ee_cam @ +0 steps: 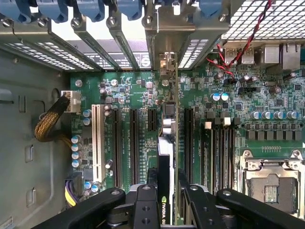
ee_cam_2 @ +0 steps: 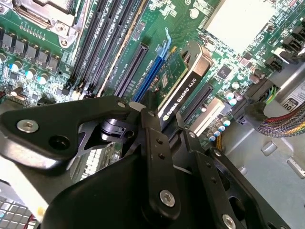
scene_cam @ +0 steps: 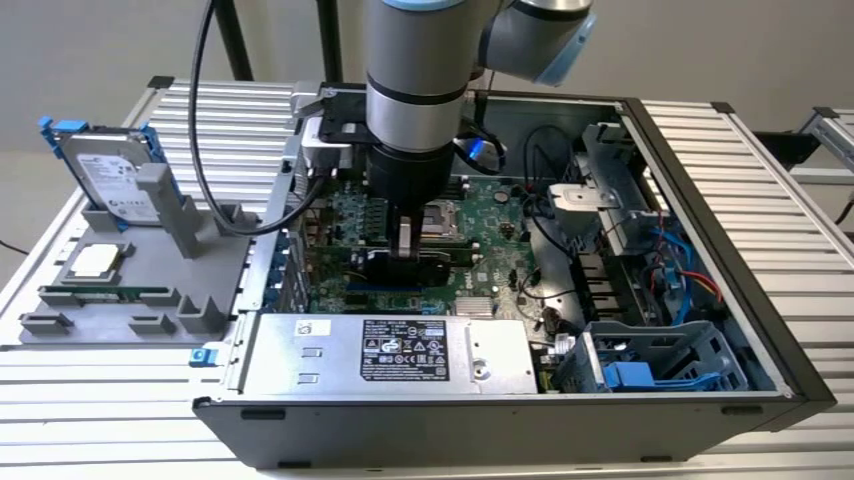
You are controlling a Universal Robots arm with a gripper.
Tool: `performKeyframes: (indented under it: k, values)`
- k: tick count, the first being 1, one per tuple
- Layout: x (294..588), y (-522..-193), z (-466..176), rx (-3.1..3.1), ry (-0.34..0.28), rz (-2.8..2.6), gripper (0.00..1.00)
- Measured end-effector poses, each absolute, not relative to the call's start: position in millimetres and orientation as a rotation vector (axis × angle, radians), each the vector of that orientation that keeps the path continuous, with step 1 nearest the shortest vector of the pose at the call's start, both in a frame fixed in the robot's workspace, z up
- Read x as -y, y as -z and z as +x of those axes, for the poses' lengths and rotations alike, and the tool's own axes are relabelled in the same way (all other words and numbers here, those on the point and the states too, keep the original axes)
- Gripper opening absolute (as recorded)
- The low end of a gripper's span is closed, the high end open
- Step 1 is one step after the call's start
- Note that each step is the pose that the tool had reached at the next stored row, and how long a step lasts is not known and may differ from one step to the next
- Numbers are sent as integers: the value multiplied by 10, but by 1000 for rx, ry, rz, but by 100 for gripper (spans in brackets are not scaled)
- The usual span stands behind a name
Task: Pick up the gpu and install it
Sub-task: 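Insert the gpu into the slot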
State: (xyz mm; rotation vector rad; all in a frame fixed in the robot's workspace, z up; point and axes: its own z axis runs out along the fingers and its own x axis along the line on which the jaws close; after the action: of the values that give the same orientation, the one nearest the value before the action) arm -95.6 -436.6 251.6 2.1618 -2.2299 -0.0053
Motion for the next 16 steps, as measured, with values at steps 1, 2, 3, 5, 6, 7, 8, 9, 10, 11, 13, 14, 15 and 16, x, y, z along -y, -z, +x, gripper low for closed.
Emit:
performKeyframes:
  k: [1, 2, 3, 5, 6, 7, 8, 9, 10, 11, 13, 14, 15, 16]
  values:
    - [4367, -2516, -957, 2230, 5, 2162, 0]
    - [4366, -2516, -957, 2230, 5, 2162, 0]
    - [4367, -2516, -957, 2230, 5, 2162, 0]
    - [4366, -2516, -958, 2230, 5, 2162, 0]
    - [4366, -2516, -958, 2230, 5, 2162, 0]
    - [4366, -2516, -961, 2230, 5, 2162, 0]
    - [4366, -2516, -963, 2230, 5, 2162, 0]
    - [4366, -2517, -965, 2230, 5, 2162, 0]
    - [4365, -2517, -968, 2230, 5, 2162, 0]
    - [4362, -2518, -969, 2230, 5, 2162, 0]
    - [4357, -2520, -971, 2230, 5, 2162, 0]
    - [4353, -2519, -973, 2230, 5, 2162, 0]
    - [4348, -2520, -976, 2230, 5, 2162, 0]
    - [4341, -2519, -977, 2231, 6, 2162, 0]
